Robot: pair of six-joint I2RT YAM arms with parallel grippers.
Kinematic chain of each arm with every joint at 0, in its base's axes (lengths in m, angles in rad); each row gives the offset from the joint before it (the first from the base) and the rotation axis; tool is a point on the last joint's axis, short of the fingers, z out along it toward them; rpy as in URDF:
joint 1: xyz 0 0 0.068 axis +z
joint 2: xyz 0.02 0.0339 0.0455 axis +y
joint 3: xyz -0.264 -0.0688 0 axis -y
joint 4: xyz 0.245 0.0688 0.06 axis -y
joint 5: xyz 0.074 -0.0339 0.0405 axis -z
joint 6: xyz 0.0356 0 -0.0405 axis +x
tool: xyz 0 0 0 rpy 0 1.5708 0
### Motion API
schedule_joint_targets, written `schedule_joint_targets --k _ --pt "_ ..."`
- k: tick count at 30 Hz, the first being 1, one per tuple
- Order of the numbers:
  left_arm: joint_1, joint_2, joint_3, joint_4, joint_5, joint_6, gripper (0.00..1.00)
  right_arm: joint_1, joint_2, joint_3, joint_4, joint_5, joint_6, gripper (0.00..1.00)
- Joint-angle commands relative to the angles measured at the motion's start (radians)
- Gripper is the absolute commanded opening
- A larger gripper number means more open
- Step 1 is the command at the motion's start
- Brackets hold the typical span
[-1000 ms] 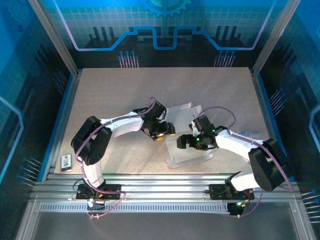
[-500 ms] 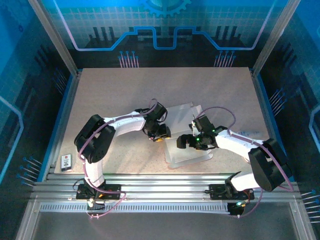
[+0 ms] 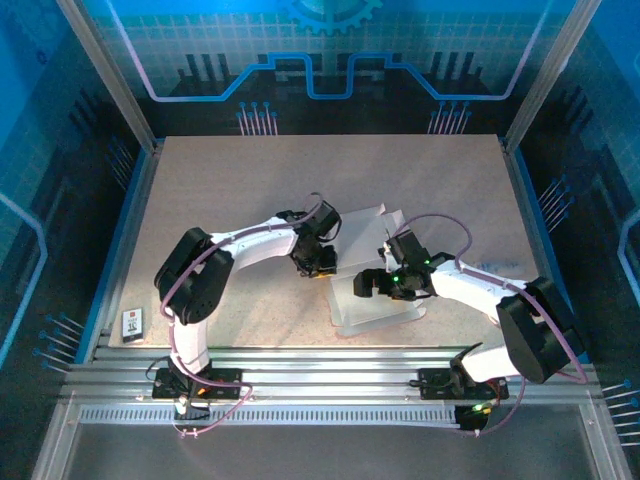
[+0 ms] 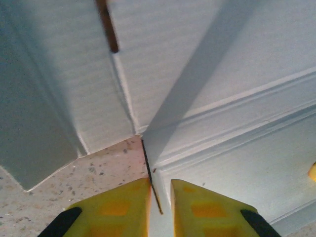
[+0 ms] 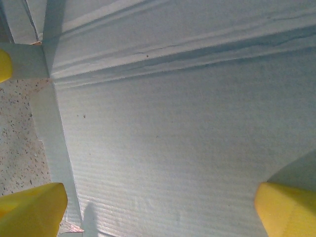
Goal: Fold the paper box
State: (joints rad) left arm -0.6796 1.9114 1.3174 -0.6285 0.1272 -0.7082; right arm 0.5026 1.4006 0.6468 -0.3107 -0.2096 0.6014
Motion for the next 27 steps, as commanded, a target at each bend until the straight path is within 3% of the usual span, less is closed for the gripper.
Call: schedule_joint_targets --k 1,11,18,27 --pt "-0.021 0.040 0.062 -0.100 -0.059 0.045 0.15 -0.006 0.015 -0.042 -0.013 -0.004 0.011 1.00" --pt "-0.057 0.132 0.175 -0.183 -0.113 0.071 0.15 -0.007 0.018 -0.044 -0.008 0.000 0.012 1.00" --pt "-0.069 0.164 0.203 -0.160 -0.104 0.070 0.36 -0.006 0.020 -0.048 -0.008 0.003 0.011 1.00" --pt "-0.073 0.182 0.243 -0.142 -0.109 0.085 0.37 -0.004 0.026 -0.052 0.000 -0.003 0.014 1.00"
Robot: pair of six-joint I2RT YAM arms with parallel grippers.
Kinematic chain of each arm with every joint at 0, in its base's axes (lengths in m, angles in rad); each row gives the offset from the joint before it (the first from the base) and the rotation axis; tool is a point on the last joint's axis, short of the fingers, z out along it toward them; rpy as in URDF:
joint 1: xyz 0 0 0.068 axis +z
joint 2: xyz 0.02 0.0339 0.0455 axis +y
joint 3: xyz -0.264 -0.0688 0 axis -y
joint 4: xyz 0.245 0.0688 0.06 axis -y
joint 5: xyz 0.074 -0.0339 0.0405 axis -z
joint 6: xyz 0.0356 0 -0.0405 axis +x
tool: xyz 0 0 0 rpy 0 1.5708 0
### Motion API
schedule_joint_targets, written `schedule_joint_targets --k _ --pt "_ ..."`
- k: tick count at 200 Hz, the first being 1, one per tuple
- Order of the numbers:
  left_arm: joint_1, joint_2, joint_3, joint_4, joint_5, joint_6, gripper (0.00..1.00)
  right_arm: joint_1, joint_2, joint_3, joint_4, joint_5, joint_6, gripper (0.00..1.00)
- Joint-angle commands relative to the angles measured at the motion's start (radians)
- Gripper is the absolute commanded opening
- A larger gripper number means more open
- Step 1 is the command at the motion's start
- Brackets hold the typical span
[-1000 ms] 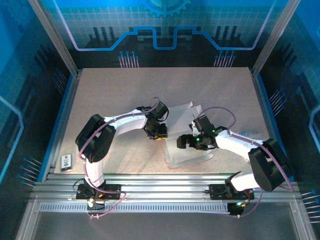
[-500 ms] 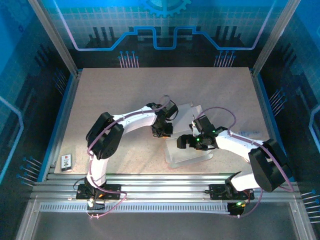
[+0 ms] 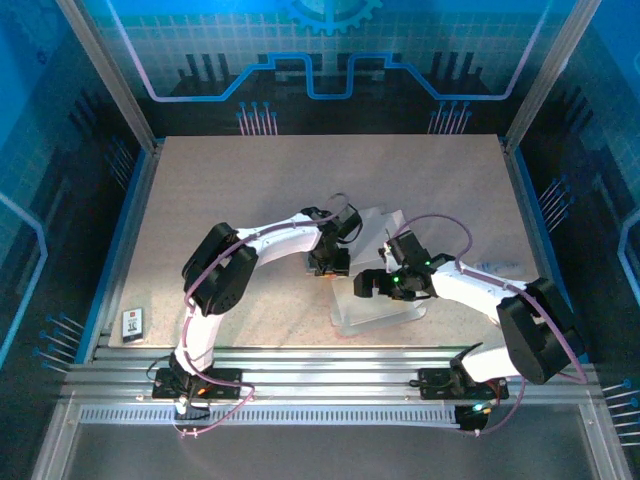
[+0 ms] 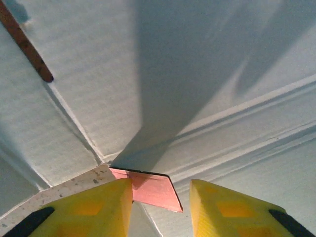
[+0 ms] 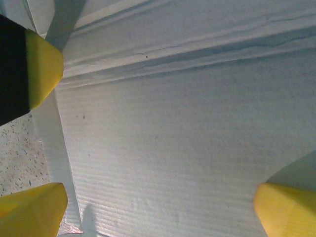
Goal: Fold the paper box
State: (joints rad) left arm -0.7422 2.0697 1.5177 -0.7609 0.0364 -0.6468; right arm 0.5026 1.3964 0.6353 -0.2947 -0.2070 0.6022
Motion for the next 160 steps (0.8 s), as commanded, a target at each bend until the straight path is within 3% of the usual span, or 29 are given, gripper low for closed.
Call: schedule_joint_targets --k 1,121,160 --pt "-0.010 0.023 0.048 -0.007 -0.019 0.025 0.37 -0.003 0.031 -0.039 -0.015 -0.006 0.013 1.00" --pt "-0.008 0.075 0.029 0.049 0.045 0.016 0.39 0.002 0.038 -0.037 -0.021 -0.002 0.010 1.00" --pt "0.026 -0.006 -0.022 0.097 0.074 0.024 0.39 0.007 0.033 -0.034 -0.025 -0.002 0.013 1.00"
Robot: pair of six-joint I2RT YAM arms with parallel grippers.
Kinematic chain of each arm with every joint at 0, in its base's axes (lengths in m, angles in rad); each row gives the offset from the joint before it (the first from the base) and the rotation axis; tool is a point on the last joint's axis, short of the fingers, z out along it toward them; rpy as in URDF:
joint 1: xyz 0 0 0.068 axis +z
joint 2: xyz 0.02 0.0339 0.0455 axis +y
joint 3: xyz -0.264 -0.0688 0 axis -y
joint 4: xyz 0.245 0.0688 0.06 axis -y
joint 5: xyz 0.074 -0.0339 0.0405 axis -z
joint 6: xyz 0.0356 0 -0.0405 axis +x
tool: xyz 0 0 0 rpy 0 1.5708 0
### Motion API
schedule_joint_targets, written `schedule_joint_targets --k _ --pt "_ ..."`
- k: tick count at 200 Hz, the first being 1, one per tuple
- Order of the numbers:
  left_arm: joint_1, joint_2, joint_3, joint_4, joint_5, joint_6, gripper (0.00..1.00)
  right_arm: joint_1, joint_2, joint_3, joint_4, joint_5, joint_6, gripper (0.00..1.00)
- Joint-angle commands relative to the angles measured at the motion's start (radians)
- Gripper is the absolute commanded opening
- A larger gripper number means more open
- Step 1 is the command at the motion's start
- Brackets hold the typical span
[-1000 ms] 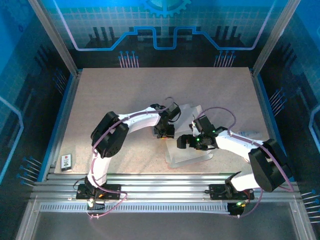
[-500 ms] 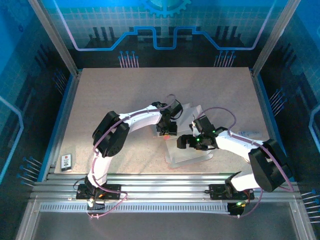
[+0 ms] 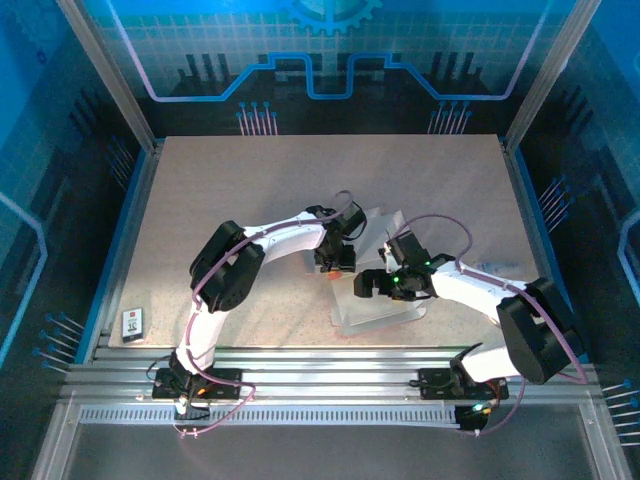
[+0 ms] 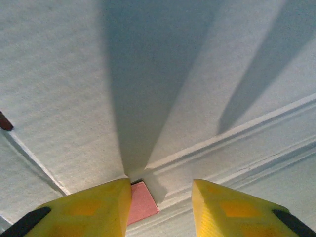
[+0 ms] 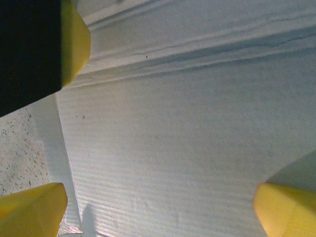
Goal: Fold the paper box
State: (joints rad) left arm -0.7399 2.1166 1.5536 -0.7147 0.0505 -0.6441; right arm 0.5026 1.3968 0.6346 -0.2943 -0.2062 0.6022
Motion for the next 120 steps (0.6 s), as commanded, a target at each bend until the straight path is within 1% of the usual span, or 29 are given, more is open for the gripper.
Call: schedule_joint_targets --k 1,33,62,79,120 --pt "0.026 -0.056 -0.060 0.052 0.062 0.021 0.39 0.008 0.033 -0.033 -0.024 -0.003 0.014 1.00" --pt "0.103 -0.158 -0.096 0.068 0.092 0.039 0.44 0.036 0.041 -0.041 0.003 -0.004 0.048 1.00" --pt "0.181 -0.231 -0.119 0.053 0.092 0.066 0.50 0.076 0.052 -0.055 0.046 0.002 0.129 1.00" --pt "0.235 -0.246 -0.127 0.043 0.095 0.078 0.55 0.097 0.054 -0.074 0.084 0.005 0.199 1.00" --pt "0.352 -0.231 -0.123 0.045 0.087 0.110 0.60 0.153 0.067 -0.090 0.128 0.035 0.296 1.00"
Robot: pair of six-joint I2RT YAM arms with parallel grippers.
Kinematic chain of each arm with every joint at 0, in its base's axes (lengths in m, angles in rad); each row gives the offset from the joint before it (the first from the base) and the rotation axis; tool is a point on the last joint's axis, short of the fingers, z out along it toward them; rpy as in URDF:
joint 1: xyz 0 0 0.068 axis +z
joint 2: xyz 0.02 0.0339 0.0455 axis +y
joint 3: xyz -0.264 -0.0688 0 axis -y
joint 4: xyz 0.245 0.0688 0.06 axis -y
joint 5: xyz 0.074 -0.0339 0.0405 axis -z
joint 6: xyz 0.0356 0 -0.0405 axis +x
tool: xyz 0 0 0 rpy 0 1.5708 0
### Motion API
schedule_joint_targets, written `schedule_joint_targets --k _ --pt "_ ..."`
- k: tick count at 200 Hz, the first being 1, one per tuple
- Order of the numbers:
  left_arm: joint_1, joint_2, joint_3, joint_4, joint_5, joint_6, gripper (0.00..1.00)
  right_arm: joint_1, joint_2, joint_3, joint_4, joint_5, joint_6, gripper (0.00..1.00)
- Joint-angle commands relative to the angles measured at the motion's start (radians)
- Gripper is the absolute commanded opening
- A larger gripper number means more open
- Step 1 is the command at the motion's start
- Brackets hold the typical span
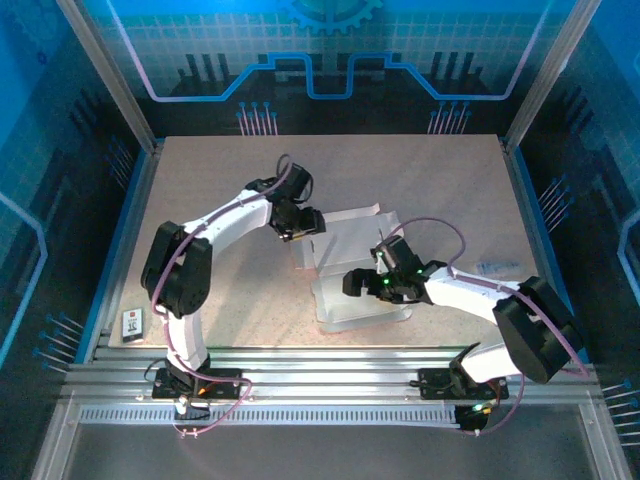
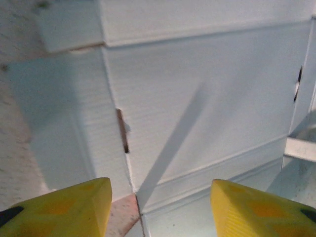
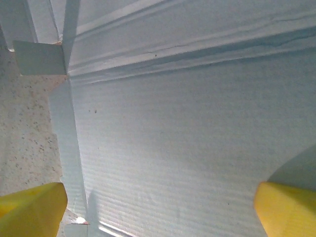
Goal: Fold the paper box
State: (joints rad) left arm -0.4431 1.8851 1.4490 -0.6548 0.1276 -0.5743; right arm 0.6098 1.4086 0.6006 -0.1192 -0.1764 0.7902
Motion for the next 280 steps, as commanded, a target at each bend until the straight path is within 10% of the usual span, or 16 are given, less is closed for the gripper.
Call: schedule_joint_targets --k 1,68,280 --pt "0.058 0.002 -0.017 -0.015 0.010 0.040 0.60 0.049 0.055 -0.056 -0.045 0.005 0.111 1.00" --pt "0.170 0.129 0.073 0.090 0.082 0.135 0.64 0.075 0.064 -0.050 -0.047 0.023 0.127 1.00" --pt "0.137 0.262 0.214 0.170 0.281 0.081 0.59 0.079 0.099 -0.050 -0.026 0.032 0.111 1.00"
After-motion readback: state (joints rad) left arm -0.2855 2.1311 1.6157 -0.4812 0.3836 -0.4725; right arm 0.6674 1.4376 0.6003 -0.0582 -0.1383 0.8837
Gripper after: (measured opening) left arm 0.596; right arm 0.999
